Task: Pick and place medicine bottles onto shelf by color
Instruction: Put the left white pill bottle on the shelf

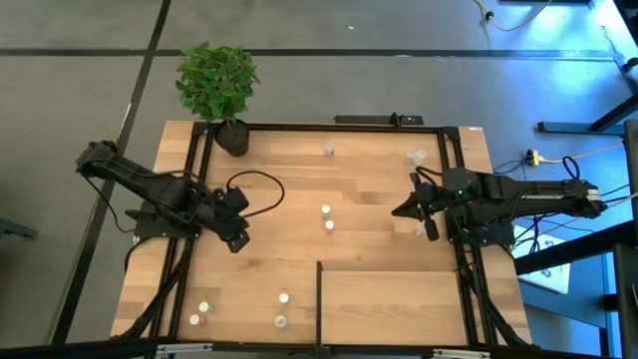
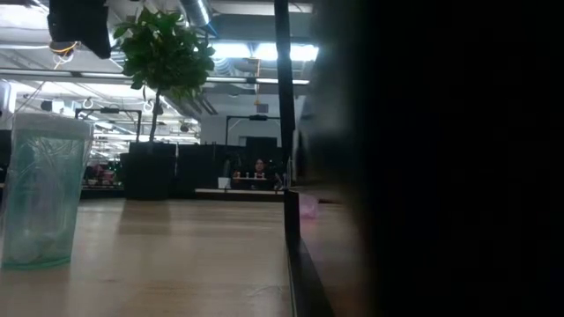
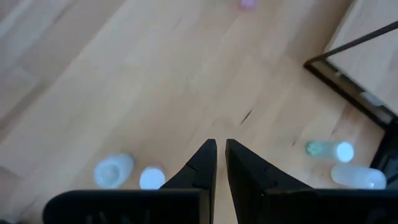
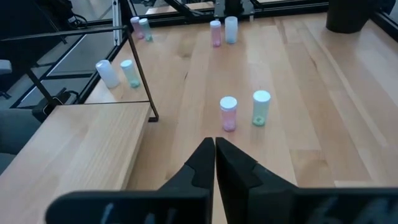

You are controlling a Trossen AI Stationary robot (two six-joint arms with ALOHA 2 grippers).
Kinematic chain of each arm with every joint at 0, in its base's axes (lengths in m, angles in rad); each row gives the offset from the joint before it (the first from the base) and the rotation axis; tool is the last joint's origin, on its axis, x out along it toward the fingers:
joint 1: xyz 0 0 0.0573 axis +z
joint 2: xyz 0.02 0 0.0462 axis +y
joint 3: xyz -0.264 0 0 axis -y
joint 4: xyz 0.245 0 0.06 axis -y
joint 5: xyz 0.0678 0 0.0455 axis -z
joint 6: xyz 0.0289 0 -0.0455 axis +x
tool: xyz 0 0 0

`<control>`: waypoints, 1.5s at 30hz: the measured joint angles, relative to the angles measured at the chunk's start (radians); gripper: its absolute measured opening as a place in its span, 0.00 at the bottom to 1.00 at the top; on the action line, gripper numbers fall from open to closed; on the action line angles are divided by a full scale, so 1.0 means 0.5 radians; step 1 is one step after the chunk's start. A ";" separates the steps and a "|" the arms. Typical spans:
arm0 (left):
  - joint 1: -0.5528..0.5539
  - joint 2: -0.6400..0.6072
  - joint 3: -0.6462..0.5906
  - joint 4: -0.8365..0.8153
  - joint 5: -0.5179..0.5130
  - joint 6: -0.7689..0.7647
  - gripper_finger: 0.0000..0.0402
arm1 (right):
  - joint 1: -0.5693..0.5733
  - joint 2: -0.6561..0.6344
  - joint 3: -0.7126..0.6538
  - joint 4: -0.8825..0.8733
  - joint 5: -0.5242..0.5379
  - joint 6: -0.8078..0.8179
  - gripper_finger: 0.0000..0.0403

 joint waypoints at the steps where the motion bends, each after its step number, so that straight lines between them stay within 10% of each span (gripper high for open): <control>1: -0.001 0.010 0.000 0.012 0.016 -0.002 0.07 | 0.000 0.000 0.000 0.000 -0.014 -0.020 0.04; 17: -0.002 0.084 0.000 0.127 -0.046 0.090 0.07 | 0.000 -0.001 -0.001 -0.004 -0.220 -0.193 0.04; 26: -0.002 0.084 0.000 0.205 -0.046 -0.051 0.07 | -0.001 0.000 -0.001 -0.006 0.153 -0.082 0.04; 45: -0.002 0.101 0.000 0.173 -0.049 -0.263 0.07 | -0.001 0.000 -0.001 -0.005 0.162 -0.089 0.04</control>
